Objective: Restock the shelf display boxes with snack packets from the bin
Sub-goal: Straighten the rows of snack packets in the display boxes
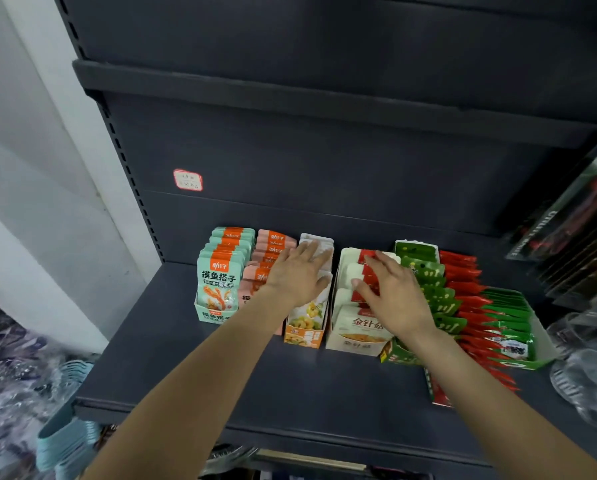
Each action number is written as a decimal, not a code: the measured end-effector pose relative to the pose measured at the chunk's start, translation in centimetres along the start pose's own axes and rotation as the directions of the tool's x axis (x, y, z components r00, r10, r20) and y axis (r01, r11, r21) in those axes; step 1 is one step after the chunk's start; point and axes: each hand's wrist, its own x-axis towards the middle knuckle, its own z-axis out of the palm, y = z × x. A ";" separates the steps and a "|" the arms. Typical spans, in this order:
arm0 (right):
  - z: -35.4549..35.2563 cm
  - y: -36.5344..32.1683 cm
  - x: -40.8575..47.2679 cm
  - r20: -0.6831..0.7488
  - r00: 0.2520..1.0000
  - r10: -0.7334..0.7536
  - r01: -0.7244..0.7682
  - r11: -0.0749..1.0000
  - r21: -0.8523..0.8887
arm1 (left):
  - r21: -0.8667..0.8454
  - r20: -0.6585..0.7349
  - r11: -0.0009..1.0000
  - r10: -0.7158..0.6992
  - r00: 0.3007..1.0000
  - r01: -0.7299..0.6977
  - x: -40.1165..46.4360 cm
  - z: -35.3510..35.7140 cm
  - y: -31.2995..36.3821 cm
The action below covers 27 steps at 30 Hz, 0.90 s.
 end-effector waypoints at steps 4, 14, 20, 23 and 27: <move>-1.6 1.9 0.3 0.120 0.991 -0.064 0.050 0.992 0.118 | -0.426 -0.154 0.901 0.012 0.988 -0.077 -0.2 -0.9 1.8; -2.2 4.7 1.9 0.322 0.943 -0.084 0.037 0.988 0.150 | -0.916 0.075 0.383 -0.127 0.989 0.119 -0.9 -0.4 6.3; -3.2 5.6 2.1 0.185 0.974 -0.131 0.090 0.972 0.215 | -0.685 -0.059 0.728 -0.084 0.995 0.021 -1.2 -1.0 6.0; -3.6 6.9 2.6 0.150 0.977 -0.149 0.113 0.967 0.226 | -0.520 -0.103 0.852 0.001 0.995 -0.054 -1.4 -1.3 5.9; -3.7 8.0 3.4 0.129 0.979 -0.160 0.129 0.967 0.221 | -0.420 -0.108 0.905 0.025 0.994 -0.068 -1.9 -1.4 5.7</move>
